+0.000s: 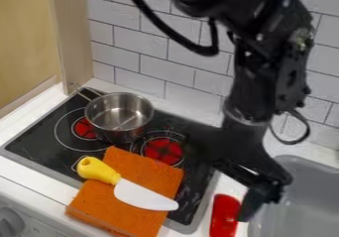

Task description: Move the red thing inside the silver pot

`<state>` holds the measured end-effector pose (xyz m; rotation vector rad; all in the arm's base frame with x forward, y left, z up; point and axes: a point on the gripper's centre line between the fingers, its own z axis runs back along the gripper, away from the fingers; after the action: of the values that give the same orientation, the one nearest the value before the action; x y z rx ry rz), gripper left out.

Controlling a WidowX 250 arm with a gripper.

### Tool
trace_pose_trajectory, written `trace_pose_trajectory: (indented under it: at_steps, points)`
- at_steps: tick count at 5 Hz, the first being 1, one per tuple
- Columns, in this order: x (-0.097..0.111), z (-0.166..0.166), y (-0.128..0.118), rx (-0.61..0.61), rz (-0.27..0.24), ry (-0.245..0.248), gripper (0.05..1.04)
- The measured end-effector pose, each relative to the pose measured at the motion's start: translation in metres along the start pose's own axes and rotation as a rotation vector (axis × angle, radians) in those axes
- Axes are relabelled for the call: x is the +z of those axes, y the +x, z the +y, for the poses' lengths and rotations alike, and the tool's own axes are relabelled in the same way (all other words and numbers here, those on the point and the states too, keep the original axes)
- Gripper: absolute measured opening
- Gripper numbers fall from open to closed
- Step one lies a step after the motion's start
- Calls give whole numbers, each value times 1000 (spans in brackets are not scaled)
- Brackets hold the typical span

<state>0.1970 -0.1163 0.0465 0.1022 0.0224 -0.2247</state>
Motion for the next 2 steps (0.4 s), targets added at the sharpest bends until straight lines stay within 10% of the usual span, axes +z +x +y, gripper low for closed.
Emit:
trace_pose_trajectory:
  at_steps: [2]
  points:
    - [-22, -12, 14, -5, 51, 0, 999]
